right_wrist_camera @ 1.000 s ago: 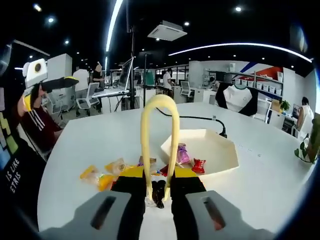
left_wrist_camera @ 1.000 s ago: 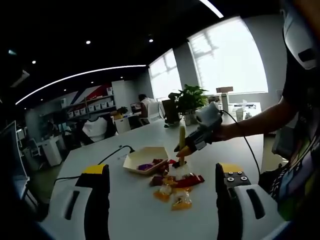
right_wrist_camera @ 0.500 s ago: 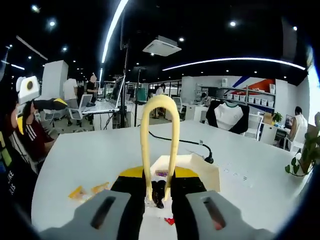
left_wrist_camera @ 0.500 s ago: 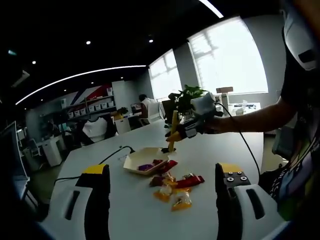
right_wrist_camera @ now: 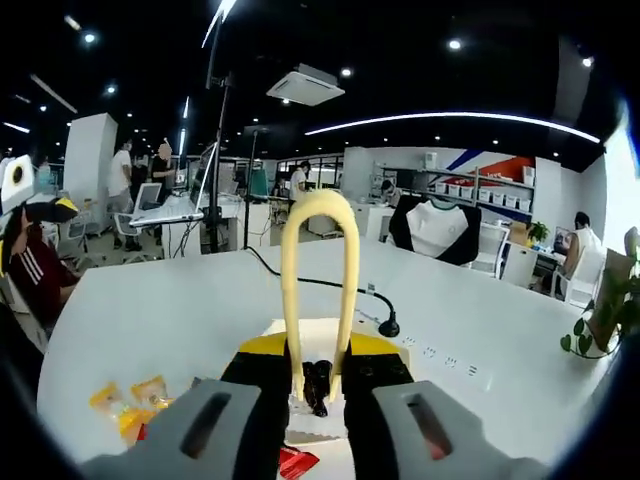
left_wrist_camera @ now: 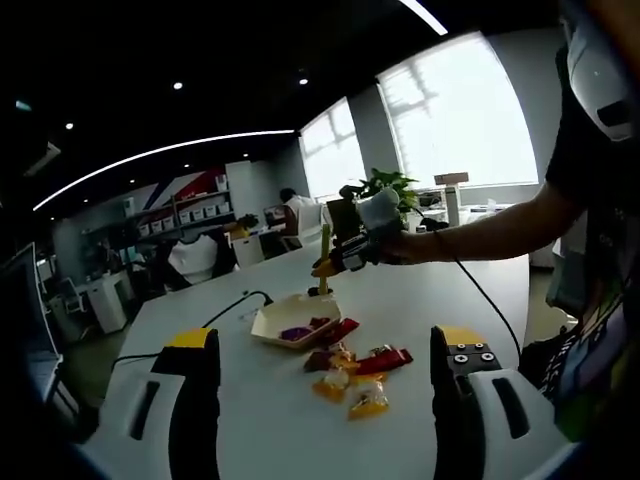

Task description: Place the target food into the container with the food tongs after gripping and lifting it, then release it inside without dropping or visibly crushing the food.

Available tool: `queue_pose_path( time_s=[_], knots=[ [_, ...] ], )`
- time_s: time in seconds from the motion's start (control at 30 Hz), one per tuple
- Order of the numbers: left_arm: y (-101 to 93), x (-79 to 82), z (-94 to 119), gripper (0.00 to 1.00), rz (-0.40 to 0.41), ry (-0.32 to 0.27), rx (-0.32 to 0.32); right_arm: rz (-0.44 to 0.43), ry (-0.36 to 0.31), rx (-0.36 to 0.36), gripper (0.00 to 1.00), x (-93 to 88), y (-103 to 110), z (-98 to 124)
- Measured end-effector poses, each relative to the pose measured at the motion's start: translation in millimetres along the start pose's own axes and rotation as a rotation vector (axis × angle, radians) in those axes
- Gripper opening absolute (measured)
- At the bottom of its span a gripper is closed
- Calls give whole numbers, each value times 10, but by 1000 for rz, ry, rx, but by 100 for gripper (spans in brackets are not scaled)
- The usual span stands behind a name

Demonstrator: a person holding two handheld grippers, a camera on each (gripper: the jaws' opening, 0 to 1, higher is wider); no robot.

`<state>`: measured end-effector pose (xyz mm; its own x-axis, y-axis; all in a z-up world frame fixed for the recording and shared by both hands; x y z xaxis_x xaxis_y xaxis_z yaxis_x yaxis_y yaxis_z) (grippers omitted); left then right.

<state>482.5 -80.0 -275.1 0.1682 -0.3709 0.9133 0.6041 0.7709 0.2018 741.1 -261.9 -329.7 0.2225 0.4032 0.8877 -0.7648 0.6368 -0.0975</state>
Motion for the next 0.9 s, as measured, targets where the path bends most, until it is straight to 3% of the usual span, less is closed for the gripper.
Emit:
queue_pose_path(
  time_s=[0.33,0.47,0.9],
  knots=[
    [30,16,22,92,12,-5,17,-23,103,-64,14,-184,-276,-335],
    [13,-9,15,92,14,3,13,-51,99,-90,14,-219,-344,-366],
    [14,-23,6,92,19,13,9,-94,134,-84,14,-392,-292,-387]
  ],
)
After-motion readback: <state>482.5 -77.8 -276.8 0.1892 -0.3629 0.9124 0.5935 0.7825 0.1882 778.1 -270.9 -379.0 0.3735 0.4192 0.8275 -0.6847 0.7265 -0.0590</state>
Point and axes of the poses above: the point that each gripper's makers call its tool centre point, and the gripper's own axes: z roughly backward along the fingers, y roughly to its left, x roughly out of its top, the point moved 3 cm from there along z, roughly backward along the fingers, and after that the axes turned 12 degrees about y, right-handed, at the moved point
